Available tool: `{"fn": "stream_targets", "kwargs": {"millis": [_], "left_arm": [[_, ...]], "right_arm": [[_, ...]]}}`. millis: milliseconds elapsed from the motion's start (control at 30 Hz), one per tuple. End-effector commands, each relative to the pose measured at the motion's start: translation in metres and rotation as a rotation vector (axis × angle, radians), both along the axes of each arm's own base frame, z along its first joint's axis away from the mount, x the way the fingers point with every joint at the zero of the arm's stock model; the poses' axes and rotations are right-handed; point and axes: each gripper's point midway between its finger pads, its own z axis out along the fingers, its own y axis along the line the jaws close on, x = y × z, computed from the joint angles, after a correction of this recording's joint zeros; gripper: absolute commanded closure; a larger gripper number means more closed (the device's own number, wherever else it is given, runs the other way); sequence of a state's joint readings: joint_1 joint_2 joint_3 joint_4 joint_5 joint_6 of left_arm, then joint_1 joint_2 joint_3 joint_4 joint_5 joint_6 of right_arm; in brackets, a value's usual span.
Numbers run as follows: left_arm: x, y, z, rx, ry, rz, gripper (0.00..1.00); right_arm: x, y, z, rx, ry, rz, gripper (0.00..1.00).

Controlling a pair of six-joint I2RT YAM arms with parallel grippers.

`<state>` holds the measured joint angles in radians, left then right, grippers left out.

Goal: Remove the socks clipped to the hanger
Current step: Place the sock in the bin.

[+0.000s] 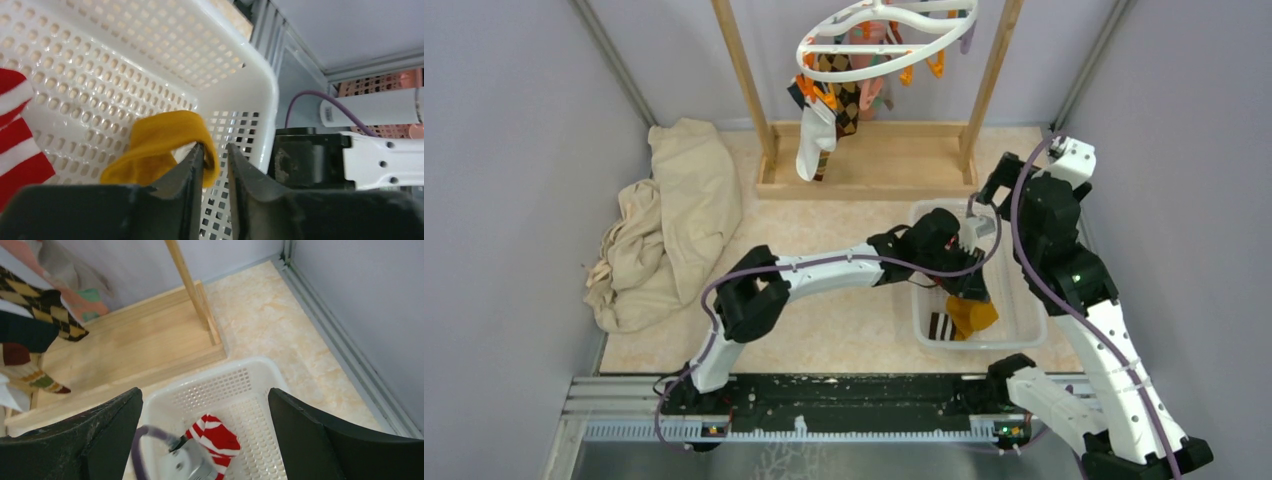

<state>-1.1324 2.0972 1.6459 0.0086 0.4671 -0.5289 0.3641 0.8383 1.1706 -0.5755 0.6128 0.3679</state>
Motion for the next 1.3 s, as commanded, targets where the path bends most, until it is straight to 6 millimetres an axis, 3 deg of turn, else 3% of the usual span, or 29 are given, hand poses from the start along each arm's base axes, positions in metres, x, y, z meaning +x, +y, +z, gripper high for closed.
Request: {"fn": "stream_targets", "kwargs": {"millis": [0,167,367,400,533,567,700,867,1000,1200,1267], "left_arm": [[0.012,-0.009,-0.025,0.105,-0.026,0.046,0.64],[0.027,-0.003,-0.046,0.182,-0.053,0.128,0.46],[0.040,0.011,-0.028,0.210,-0.123,0.208,0.32],[0.041,0.013,-0.024,0.211,-0.131,0.221,0.15],[0.042,0.026,-0.009,0.212,-0.143,0.262,0.08],[0.042,0.030,-0.006,0.216,-0.143,0.274,0.03],[0.041,0.051,-0.001,0.252,-0.151,0.328,0.01],[0.060,0.092,0.003,0.320,-0.205,0.509,0.01],[0.069,0.109,0.018,0.320,-0.261,0.558,0.01],[0.115,0.175,0.042,0.386,-0.310,0.766,0.01],[0.142,0.209,0.049,0.382,-0.318,0.866,0.01]], "right_arm": [[0.001,0.016,0.010,0.034,-0.064,0.098,0.03],[0.000,0.022,0.005,0.011,-0.052,0.150,0.02],[-0.006,0.028,0.017,0.009,-0.073,0.206,0.02],[-0.007,0.030,0.019,0.011,-0.080,0.218,0.02],[-0.007,0.034,0.026,0.006,-0.090,0.245,0.02],[-0.006,0.036,0.027,0.005,-0.087,0.252,0.01],[-0.005,0.044,0.031,0.014,-0.088,0.293,0.02],[-0.009,0.049,0.035,0.026,-0.097,0.330,0.02],[-0.010,0.051,0.027,0.022,-0.079,0.339,0.02],[-0.008,0.058,0.011,0.035,-0.049,0.368,0.02],[-0.006,0.061,0.005,0.042,-0.041,0.382,0.02]]}}
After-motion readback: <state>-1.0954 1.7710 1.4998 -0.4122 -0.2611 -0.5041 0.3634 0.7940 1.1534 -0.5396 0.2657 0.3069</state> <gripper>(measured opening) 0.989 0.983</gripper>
